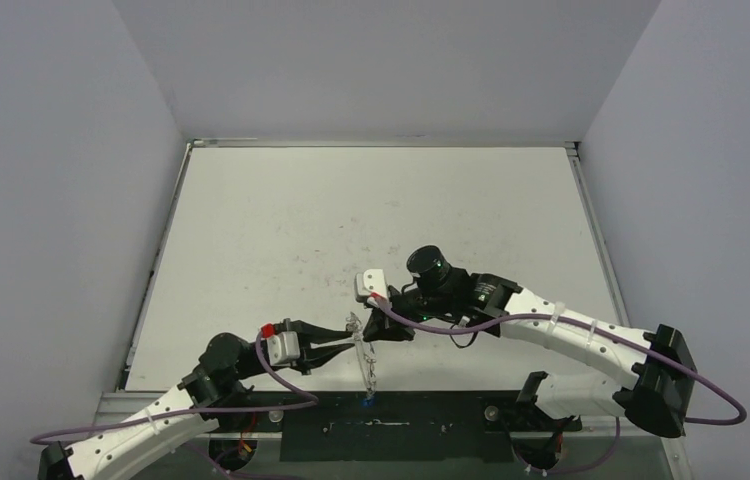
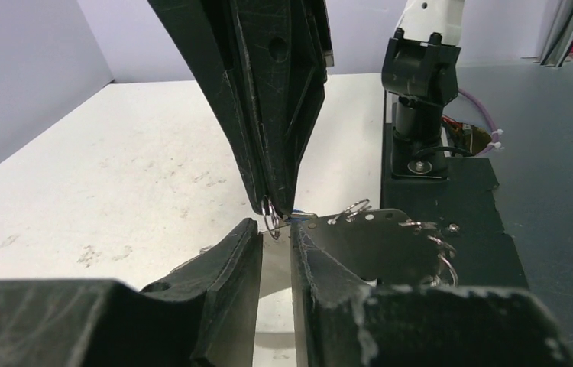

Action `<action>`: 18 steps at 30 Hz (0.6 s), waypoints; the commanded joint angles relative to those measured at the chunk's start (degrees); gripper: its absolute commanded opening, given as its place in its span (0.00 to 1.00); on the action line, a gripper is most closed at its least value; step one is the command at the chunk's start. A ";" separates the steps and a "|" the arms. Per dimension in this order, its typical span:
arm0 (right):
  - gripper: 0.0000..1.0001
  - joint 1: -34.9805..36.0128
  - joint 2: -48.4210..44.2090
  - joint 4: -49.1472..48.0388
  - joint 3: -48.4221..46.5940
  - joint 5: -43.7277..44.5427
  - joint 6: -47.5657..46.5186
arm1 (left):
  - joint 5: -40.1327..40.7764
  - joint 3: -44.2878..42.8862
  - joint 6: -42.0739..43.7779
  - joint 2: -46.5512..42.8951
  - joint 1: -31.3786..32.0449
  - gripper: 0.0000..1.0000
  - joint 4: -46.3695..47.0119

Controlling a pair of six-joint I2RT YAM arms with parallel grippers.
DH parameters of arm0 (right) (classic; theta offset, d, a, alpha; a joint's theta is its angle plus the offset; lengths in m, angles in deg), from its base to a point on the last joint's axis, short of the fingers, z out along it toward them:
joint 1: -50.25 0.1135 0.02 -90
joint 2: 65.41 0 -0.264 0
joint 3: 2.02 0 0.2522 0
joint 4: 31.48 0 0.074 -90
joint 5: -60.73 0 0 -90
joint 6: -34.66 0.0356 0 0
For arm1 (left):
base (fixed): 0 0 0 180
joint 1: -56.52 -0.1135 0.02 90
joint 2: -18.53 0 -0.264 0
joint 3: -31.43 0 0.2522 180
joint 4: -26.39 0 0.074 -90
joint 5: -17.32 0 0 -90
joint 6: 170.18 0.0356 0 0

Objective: Put the keys on the keyring

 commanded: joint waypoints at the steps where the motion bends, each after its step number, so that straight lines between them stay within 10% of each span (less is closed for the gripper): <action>1: 0.00 0.28 3.06 15.65 -10.72 5.58 -2.36 | 3.26 -7.17 3.41 -1.91 0.25 0.19 -12.17; 9: 0.00 5.54 15.79 36.42 -28.96 18.59 0.39 | 5.46 -13.11 6.16 1.10 0.27 0.20 -24.57; 18: 0.00 9.25 20.46 36.24 -35.04 18.61 3.98 | 5.51 -12.70 5.48 5.03 0.25 0.20 -22.18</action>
